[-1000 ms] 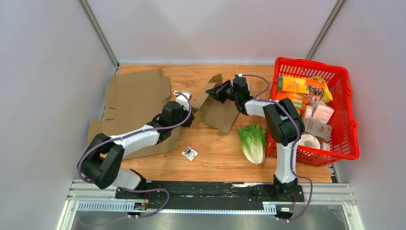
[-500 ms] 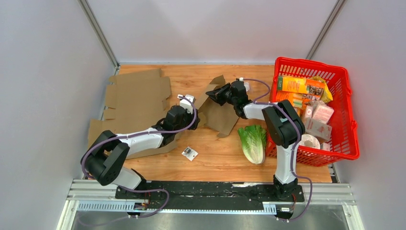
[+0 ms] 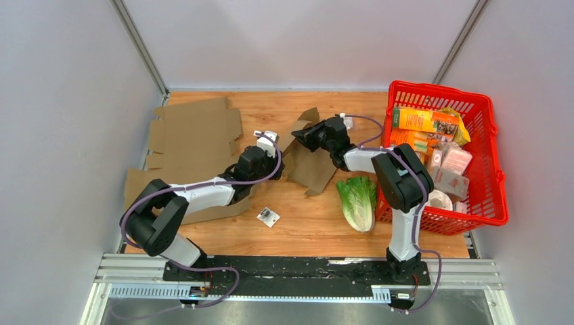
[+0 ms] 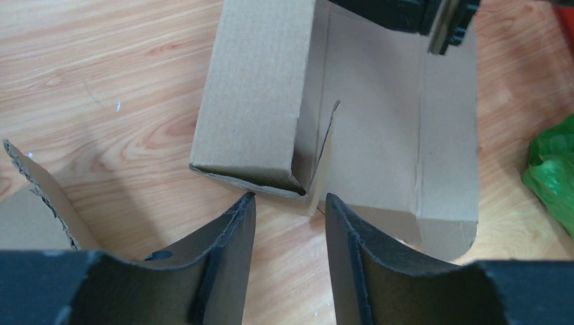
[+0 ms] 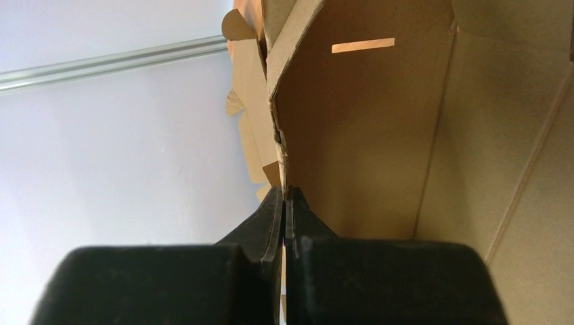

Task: Fold the paper box

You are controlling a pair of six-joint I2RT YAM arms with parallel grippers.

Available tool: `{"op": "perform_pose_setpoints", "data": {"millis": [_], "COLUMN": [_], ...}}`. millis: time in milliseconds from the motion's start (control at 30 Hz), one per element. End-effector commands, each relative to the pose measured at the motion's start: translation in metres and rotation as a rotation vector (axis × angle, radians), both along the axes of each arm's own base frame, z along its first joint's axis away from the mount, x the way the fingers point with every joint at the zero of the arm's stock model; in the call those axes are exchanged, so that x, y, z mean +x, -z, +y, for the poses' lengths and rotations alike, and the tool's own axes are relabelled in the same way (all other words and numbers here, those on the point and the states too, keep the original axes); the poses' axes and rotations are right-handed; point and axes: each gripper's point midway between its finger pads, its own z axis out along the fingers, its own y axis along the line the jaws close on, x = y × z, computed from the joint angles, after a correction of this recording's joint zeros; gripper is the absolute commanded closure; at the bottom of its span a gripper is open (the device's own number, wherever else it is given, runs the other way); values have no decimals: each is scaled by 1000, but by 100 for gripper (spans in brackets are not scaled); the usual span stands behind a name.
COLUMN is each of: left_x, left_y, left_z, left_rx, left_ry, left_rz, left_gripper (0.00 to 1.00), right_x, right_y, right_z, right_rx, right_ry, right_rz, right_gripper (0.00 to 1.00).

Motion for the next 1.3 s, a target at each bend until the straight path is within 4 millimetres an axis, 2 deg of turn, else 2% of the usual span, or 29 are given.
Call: {"op": "perform_pose_setpoints", "data": {"millis": [0, 100, 233, 267, 400, 500, 633, 700, 833, 967, 1133, 1200, 1233, 1267], "left_x": [20, 27, 27, 24, 20, 25, 28, 28, 32, 37, 44, 41, 51, 52], "left_y": [-26, -27, -17, -14, -2, 2, 3, 4, 6, 8, 5, 13, -3, 6], "left_z": [-8, -5, 2, 0, 10, 16, 24, 21, 23, 27, 46, 62, 63, 65], "left_rx": [-68, -21, 49, 55, 91, 125, 132, 134, 162, 202, 244, 307, 310, 347], "left_ry": [-73, -145, -201, -187, -236, -280, -344, -333, -364, -401, -535, -631, -702, -717], "left_rz": [-59, -79, -79, -75, -68, -69, -77, -79, -96, -108, -127, -96, -117, -96], "left_gripper": [51, 52, 54, 54, 41, 41, 49, 53, 58, 58, 58, 66, 71, 76], "right_x": [-8, -13, -18, -19, -22, -27, -34, -37, -44, -49, -59, -62, -65, -66], "right_y": [-11, -10, -8, -13, -19, -17, -9, -3, -5, 0, 6, 3, 2, 1], "right_z": [-4, -5, -3, -3, -6, -5, -5, -6, -5, -8, -6, -5, -1, 1], "right_rx": [7, 18, 24, 27, 24, 28, 35, 19, 23, 14, 32, 65, 79, 85], "right_ry": [74, 105, 111, 110, 124, 140, 160, 153, 150, 154, 128, 125, 105, 94], "right_rz": [5, 24, 48, 41, 39, 57, 110, 140, 160, 182, 215, 222, 228, 231], "right_gripper": [100, 100, 100, 100, 100, 100, 100, 100, 100, 100, 100, 100, 100, 100]}}
